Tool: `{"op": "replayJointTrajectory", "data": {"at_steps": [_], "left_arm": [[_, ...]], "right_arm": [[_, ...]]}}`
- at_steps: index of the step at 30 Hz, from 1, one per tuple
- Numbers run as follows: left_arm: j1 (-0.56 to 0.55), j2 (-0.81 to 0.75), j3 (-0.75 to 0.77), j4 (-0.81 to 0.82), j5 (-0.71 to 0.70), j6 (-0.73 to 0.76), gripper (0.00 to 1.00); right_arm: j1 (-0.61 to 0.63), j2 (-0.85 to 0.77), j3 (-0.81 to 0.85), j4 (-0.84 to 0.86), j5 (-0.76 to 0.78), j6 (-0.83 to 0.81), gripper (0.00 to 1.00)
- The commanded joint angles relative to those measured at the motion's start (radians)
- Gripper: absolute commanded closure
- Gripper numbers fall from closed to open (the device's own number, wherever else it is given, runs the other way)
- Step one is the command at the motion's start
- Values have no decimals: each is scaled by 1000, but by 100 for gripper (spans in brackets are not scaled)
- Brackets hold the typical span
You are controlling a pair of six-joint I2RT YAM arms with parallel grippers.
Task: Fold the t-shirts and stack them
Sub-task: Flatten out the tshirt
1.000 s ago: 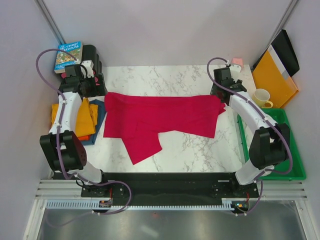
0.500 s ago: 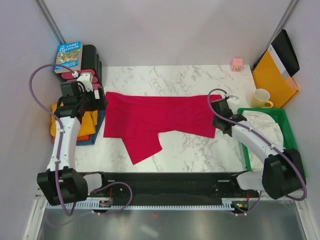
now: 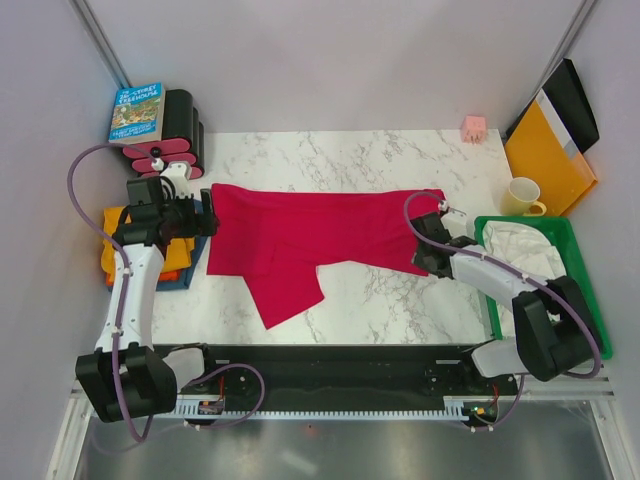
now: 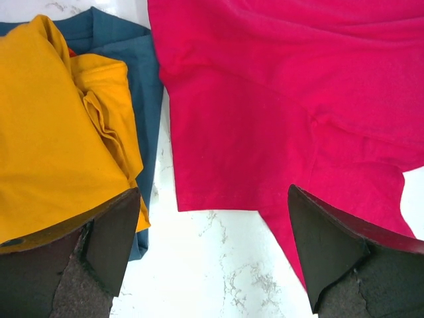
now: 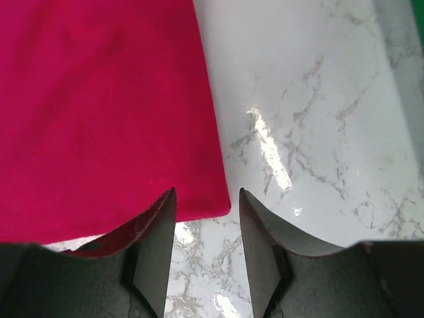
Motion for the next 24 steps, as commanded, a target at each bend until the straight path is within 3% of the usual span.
{"op": "replayJointTrajectory", "data": {"at_steps": [1,19,23,24], "left_arm": [[1,-34,-9,-9,-23,46,2],[1,-22,-29,-9,-28,20,3],[1,-29,-31,-7,-35,26,3],[0,-31,-32,-10,-40,27,3]], "right_arm": [[41,26,-8,39,-7,59,49],[52,93,-28,-27,46,144,46],[52,142,-39,-22,10,150,52],[52,146,-42,-22,-3,153,61]]}}
